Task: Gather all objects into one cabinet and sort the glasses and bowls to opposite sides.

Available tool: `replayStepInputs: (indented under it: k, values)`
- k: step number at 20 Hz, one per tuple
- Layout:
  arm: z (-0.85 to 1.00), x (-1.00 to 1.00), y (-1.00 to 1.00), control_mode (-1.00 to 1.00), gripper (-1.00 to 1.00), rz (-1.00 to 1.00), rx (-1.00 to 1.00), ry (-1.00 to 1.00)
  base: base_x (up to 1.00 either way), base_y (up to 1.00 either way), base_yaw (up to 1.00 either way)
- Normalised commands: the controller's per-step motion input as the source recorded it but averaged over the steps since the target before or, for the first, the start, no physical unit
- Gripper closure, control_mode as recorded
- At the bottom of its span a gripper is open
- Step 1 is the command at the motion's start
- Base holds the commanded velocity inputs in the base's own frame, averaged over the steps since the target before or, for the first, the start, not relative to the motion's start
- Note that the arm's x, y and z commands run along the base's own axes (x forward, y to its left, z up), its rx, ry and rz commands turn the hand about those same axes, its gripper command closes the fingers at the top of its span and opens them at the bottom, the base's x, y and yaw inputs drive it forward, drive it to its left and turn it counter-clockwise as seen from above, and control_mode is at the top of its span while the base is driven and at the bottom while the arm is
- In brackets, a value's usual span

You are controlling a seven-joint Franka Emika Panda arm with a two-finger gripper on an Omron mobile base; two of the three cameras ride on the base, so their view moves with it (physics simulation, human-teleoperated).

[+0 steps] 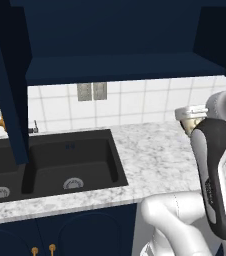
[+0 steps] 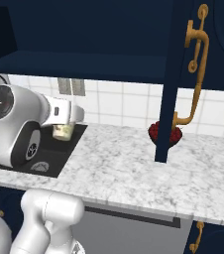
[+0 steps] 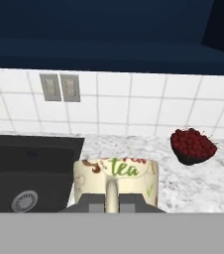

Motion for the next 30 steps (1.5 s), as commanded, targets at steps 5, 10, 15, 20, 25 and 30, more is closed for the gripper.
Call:
replayStepInputs:
  k: [5,10,15,20,25,30]
  values:
    - [-0.03,-0.15,0.00,-1.00,1.00,-0.16,0.01,0.04,0.00,0.00,0.00]
    - [-0.05,-0.01,-0.05,-1.00,1.00,-0.06,0.01,0.01,0.00,0.00,0.00]
    - [-0.10,-0.03,-0.02,1.00,1.00,0.00,0.00,0.00,-0.19,-0.01,0.00]
    - [0.00,0.00,0.00,1.00,1.00,0.00,0.00,0.00,-0.96,-0.03,0.00]
    - [0.00,0.00,0.00,1.00,1.00,0.00,0.00,0.00,-0.78,0.00,-0.20]
    - [0.00,0.00,0.00,1.00,1.00,0.00,0.00,0.00,-0.59,0.00,-0.68]
